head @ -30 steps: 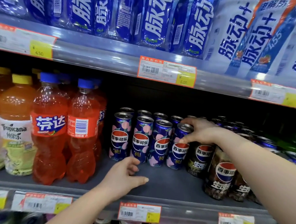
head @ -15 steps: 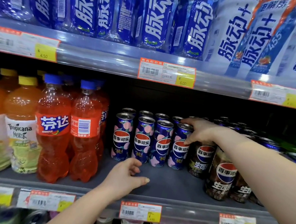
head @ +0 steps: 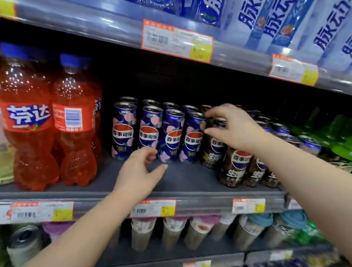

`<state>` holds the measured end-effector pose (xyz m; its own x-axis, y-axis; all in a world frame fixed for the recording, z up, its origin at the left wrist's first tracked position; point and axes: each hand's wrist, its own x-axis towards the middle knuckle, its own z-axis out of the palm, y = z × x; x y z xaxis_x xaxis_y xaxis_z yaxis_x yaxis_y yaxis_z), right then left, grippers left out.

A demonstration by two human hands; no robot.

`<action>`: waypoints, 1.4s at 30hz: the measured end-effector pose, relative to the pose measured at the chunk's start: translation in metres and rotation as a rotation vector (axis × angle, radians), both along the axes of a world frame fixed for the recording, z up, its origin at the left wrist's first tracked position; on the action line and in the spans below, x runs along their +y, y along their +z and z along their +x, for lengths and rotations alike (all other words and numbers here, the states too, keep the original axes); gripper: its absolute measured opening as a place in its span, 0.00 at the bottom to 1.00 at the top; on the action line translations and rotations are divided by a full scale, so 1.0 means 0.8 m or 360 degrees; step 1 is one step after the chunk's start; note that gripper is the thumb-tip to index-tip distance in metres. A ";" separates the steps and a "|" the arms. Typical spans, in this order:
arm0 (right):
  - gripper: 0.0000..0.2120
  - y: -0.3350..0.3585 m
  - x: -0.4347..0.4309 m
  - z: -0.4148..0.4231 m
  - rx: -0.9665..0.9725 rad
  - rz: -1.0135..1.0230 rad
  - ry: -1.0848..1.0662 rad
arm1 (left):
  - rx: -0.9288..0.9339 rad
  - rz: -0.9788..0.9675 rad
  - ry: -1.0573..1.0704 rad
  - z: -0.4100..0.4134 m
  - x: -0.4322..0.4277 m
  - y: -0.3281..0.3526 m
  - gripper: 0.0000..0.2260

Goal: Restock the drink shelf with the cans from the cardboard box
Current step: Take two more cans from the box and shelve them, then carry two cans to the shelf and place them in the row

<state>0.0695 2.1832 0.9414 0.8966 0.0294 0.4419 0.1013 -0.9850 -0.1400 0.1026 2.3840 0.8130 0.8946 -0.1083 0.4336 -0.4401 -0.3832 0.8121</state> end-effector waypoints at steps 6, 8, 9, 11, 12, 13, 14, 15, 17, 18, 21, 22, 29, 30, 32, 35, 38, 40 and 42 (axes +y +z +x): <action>0.17 -0.029 -0.004 -0.075 -0.0008 -0.0076 0.0077 | -0.0020 -0.0053 -0.0099 -0.042 -0.038 -0.008 0.16; 0.17 -0.038 -0.014 -0.098 0.0024 -0.0060 0.0073 | -0.0034 -0.0022 -0.0133 -0.058 -0.049 -0.010 0.16; 0.17 -0.044 -0.021 -0.110 0.0041 -0.0046 0.0054 | -0.0039 0.0003 -0.0151 -0.066 -0.056 -0.010 0.16; 0.18 -0.057 -0.043 -0.140 0.0085 -0.0019 0.0001 | -0.0054 0.0049 -0.0193 -0.085 -0.074 -0.010 0.16; 0.19 -0.064 -0.057 -0.158 0.0114 -0.0011 -0.0032 | -0.0054 0.0081 -0.0226 -0.097 -0.087 -0.010 0.16; 0.20 -0.071 -0.074 -0.180 0.0158 -0.0006 -0.0082 | -0.0050 0.0126 -0.0272 -0.111 -0.103 -0.011 0.15; 0.21 -0.077 -0.093 -0.206 0.0209 -0.0003 -0.0157 | -0.0045 0.0180 -0.0325 -0.127 -0.122 -0.012 0.15; 0.22 -0.082 -0.115 -0.234 0.0257 0.0004 -0.0245 | -0.0040 0.0230 -0.0381 -0.145 -0.145 -0.013 0.15; 0.24 -0.093 -0.161 -0.301 0.0333 0.0025 -0.0434 | 0.0002 0.0295 -0.0500 -0.190 -0.197 -0.017 0.16; 0.24 -0.099 -0.185 -0.339 0.0345 0.0038 -0.0530 | 0.0030 0.0321 -0.0572 -0.217 -0.225 -0.021 0.17; 0.24 -0.119 -0.265 -0.472 0.0382 0.0116 -0.0820 | 0.0071 0.0472 -0.0814 -0.318 -0.315 -0.036 0.19; 0.24 -0.126 -0.292 -0.520 0.0400 0.0141 -0.0922 | 0.0061 0.0523 -0.0904 -0.355 -0.344 -0.039 0.18; 0.26 -0.155 -0.408 -0.812 0.0510 0.0400 -0.1549 | -0.0009 0.0757 -0.1426 -0.576 -0.513 -0.055 0.22; 0.26 -0.158 -0.419 -0.841 0.0498 0.0438 -0.1606 | -0.0012 0.0799 -0.1485 -0.599 -0.533 -0.054 0.22; 0.26 -0.167 -0.441 -0.890 0.0459 0.0502 -0.1685 | -0.0037 0.0879 -0.1566 -0.640 -0.571 -0.052 0.23; 0.26 -0.182 -0.473 -0.941 0.0445 0.0580 -0.1781 | -0.0081 0.0993 -0.1638 -0.687 -0.628 -0.054 0.22; 0.26 -0.199 -0.511 -0.974 0.0435 0.0683 -0.1849 | -0.0135 0.1091 -0.1716 -0.722 -0.691 -0.062 0.22; 0.26 -0.206 -0.544 -0.992 0.0429 0.0728 -0.1906 | -0.0155 0.1103 -0.1764 -0.744 -0.740 -0.068 0.22; 0.27 -0.212 -0.581 -1.009 0.0446 0.0746 -0.1967 | -0.0139 0.1087 -0.1839 -0.766 -0.794 -0.078 0.23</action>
